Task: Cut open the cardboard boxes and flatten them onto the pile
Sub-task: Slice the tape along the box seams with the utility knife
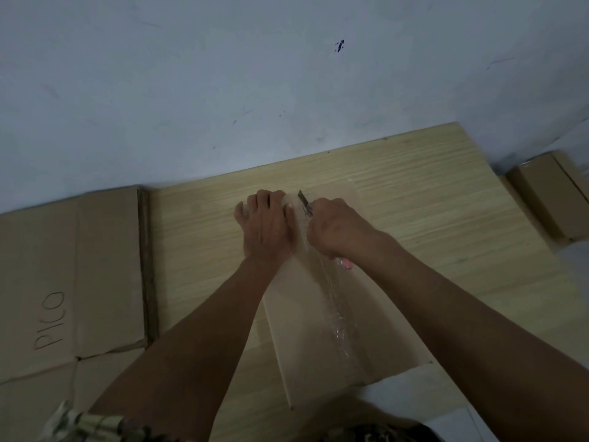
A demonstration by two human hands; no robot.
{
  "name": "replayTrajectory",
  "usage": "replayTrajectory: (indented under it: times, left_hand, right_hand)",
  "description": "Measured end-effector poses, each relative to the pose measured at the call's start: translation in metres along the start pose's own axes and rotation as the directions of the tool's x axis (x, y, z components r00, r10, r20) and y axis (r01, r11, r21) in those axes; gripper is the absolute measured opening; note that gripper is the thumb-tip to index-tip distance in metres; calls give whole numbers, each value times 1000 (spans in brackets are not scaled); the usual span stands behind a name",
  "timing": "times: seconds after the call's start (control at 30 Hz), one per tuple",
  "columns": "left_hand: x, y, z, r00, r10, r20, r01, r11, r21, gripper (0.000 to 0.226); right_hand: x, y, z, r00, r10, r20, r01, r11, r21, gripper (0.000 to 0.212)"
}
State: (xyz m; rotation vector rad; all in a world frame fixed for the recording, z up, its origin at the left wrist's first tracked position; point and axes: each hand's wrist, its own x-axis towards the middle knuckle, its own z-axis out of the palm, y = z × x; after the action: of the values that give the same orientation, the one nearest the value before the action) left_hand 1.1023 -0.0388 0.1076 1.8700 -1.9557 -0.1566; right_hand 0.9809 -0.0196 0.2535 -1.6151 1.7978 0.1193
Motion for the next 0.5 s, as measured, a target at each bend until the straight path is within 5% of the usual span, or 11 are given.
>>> replayTrajectory:
  times: [0.5]
  left_hand:
    - [1,1,1,1000,-23,13,23,999,47,31]
  right_hand:
    - [0,8,5,999,37,15,-36,996,-77,19]
